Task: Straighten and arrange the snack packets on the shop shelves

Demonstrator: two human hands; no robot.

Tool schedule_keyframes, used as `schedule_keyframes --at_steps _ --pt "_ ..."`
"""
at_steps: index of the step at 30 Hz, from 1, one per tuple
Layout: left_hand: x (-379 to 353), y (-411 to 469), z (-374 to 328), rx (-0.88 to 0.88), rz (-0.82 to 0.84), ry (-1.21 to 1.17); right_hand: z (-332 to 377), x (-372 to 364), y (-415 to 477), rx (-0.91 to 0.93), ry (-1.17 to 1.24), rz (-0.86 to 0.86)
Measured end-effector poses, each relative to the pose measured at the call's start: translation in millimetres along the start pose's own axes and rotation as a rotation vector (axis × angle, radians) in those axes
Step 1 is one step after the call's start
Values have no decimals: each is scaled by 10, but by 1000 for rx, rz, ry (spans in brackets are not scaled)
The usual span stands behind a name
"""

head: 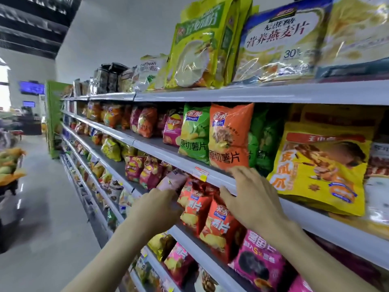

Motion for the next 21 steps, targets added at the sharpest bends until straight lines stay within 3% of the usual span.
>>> schedule_keyframes --at_steps 9,15,21 --pt "67 884 122 26 -201 -134 -308 -235 545 -83 241 -316" --pt "121 1664 57 1 -424 -372 -442 -391 895 -245 435 -202" --pt "-147 2337 47 70 -320 -570 -507 -476 998 -395 489 -109"
Point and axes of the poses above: each hand's wrist, its own y-axis towards the middle knuckle, its own x-axis out of the back of the hand, z = x × y, the point moved 2 cm from there along y, towards the middle knuckle, and after that the axes turned 7 degrees about -z, right-handed, at the moved point
